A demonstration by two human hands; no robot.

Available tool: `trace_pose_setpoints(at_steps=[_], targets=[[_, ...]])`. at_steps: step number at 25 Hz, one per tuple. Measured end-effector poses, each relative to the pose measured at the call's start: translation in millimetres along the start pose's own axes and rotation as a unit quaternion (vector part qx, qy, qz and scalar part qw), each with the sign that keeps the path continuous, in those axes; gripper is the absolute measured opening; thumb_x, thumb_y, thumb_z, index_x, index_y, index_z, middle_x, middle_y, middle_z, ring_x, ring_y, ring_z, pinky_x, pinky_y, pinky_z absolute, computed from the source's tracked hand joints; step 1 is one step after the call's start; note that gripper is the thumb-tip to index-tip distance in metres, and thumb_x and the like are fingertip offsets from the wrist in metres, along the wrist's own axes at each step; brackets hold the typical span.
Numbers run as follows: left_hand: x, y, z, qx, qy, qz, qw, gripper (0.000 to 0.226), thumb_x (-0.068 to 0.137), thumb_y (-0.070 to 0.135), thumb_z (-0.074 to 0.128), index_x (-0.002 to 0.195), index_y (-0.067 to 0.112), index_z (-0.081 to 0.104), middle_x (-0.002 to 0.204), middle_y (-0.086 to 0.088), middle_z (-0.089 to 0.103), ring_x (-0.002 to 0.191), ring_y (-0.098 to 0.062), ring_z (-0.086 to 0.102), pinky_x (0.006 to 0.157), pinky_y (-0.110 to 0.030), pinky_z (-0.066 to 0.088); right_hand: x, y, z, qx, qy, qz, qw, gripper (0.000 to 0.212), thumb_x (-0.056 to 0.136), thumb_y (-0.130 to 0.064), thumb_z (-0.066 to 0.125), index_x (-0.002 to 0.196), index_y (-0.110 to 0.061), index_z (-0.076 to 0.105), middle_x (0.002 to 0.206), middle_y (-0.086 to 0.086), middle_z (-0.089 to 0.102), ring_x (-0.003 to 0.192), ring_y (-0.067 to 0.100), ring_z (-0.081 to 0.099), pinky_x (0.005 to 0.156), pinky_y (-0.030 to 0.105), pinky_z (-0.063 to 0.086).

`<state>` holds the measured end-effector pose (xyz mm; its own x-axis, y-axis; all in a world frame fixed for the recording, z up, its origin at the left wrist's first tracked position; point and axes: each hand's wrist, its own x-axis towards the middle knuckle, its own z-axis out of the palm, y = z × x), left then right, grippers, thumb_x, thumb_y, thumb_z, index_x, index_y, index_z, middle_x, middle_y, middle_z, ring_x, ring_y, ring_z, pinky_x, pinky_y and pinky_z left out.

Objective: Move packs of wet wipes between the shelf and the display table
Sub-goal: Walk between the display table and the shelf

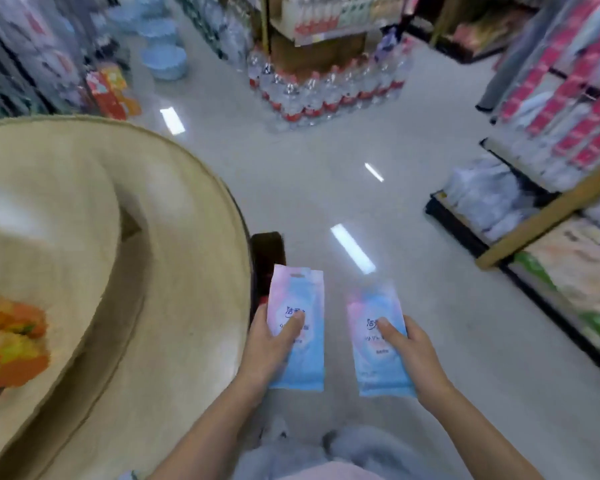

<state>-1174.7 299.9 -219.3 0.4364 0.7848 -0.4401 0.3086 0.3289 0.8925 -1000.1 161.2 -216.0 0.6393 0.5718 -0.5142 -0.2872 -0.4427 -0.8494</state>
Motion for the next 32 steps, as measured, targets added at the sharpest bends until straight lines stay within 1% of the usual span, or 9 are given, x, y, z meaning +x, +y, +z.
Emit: trace_pose_setpoints(at_steps=[3, 7, 16, 19, 21, 23, 26, 29, 32], targets=[[6.9, 23.3, 82.4, 0.074, -0.104, 0.045, 0.991, 0.051, 0.067, 0.057, 0.066, 0.103, 0.021, 0.058, 0.098, -0.002, 0.07, 0.089, -0.018, 0.069, 0.082, -0.046, 0.056, -17.4, 21.5, -80.0, 0.081, 0.113, 0.002, 0.99, 0.019, 0.091, -0.025, 0.062, 0.103, -0.01, 0.064, 0.095, 0.007, 0.071, 0.079, 0.019, 0.067, 0.072, 0.031, 0.054], [-14.0, 32.8, 215.9, 0.104, -0.212, 0.057, 0.97, 0.032, 0.082, 0.041, 0.068, 0.1, 0.018, 0.055, 0.096, -0.001, 0.066, 0.081, -0.011, 0.065, 0.067, -0.021, 0.051, -45.4, 53.3, -188.8, 0.17, 0.219, 0.012, 0.961, 0.017, 0.089, -0.025, 0.064, 0.1, -0.012, 0.064, 0.096, 0.008, 0.073, 0.084, 0.025, 0.068, 0.082, 0.041, 0.054], [-86.2, 45.9, 435.4, 0.12, -0.373, 0.07, 0.917, 0.038, 0.079, 0.035, 0.074, 0.101, 0.009, 0.057, 0.095, -0.008, 0.069, 0.074, -0.012, 0.067, 0.059, -0.018, 0.051, -90.1, 60.0, -389.2, 0.231, 0.383, -0.045, 0.893, 0.017, 0.09, -0.023, 0.062, 0.102, -0.01, 0.062, 0.091, 0.003, 0.07, 0.071, 0.01, 0.066, 0.059, 0.015, 0.051], [-86.9, 71.4, 476.3, 0.101, -0.4, 0.103, 0.905, 0.059, 0.06, 0.05, 0.072, 0.103, 0.011, 0.06, 0.092, -0.006, 0.071, 0.078, -0.018, 0.069, 0.063, -0.027, 0.054, -89.0, 43.6, -422.9, 0.238, 0.384, -0.08, 0.889, 0.013, 0.089, -0.026, 0.065, 0.094, -0.015, 0.063, 0.086, 0.001, 0.07, 0.073, 0.009, 0.067, 0.066, 0.021, 0.053], [-86.2, 87.0, 495.3, 0.082, -0.409, 0.124, 0.9, 0.038, 0.073, 0.036, 0.075, 0.101, 0.014, 0.062, 0.087, -0.001, 0.072, 0.075, -0.015, 0.07, 0.059, -0.022, 0.054, -83.3, 32.7, -435.1, 0.238, 0.368, -0.102, 0.893, 0.017, 0.084, -0.031, 0.069, 0.091, -0.017, 0.064, 0.091, 0.006, 0.071, 0.082, 0.017, 0.067, 0.076, 0.033, 0.053], [-87.9, 100.2, 505.8, 0.062, -0.409, 0.125, 0.902, 0.009, 0.087, 0.019, 0.065, 0.095, 0.016, 0.063, 0.077, 0.005, 0.072, 0.067, -0.009, 0.069, 0.055, -0.021, 0.053, -78.5, 18.8, -440.5, 0.248, 0.346, -0.114, 0.898, 0.011, 0.086, -0.024, 0.068, 0.091, -0.016, 0.063, 0.088, 0.005, 0.07, 0.079, 0.016, 0.067, 0.072, 0.029, 0.054], [-90.3, 113.3, 500.8, 0.012, -0.383, 0.101, 0.918, 0.012, 0.092, 0.012, 0.052, 0.089, 0.016, 0.062, 0.066, 0.006, 0.071, 0.057, -0.007, 0.066, 0.05, -0.022, 0.053, -69.9, 4.1, -437.6, 0.249, 0.29, -0.123, 0.916, 0.02, 0.085, -0.021, 0.07, 0.099, -0.008, 0.063, 0.089, 0.006, 0.071, 0.076, 0.013, 0.068, 0.068, 0.024, 0.055], [-95.7, 107.6, 482.8, -0.012, -0.331, 0.103, 0.938, 0.009, 0.092, 0.012, 0.054, 0.089, 0.016, 0.061, 0.065, 0.007, 0.07, 0.057, -0.006, 0.065, 0.05, -0.019, 0.052, -64.4, 2.1, -433.6, 0.256, 0.229, -0.123, 0.931, 0.049, 0.072, -0.034, 0.071, 0.11, -0.003, 0.061, 0.106, 0.02, 0.069, 0.098, 0.035, 0.067, 0.088, 0.048, 0.054], [-113.6, 96.0, 478.5, -0.02, -0.3, 0.116, 0.947, 0.02, 0.076, 0.027, 0.072, 0.092, 0.021, 0.064, 0.079, 0.006, 0.072, 0.073, -0.013, 0.067, 0.066, -0.029, 0.053, -75.1, 9.1, -444.9, 0.219, 0.22, -0.135, 0.941, 0.034, 0.079, -0.033, 0.073, 0.099, -0.007, 0.064, 0.095, 0.014, 0.071, 0.086, 0.024, 0.067, 0.081, 0.04, 0.053]])
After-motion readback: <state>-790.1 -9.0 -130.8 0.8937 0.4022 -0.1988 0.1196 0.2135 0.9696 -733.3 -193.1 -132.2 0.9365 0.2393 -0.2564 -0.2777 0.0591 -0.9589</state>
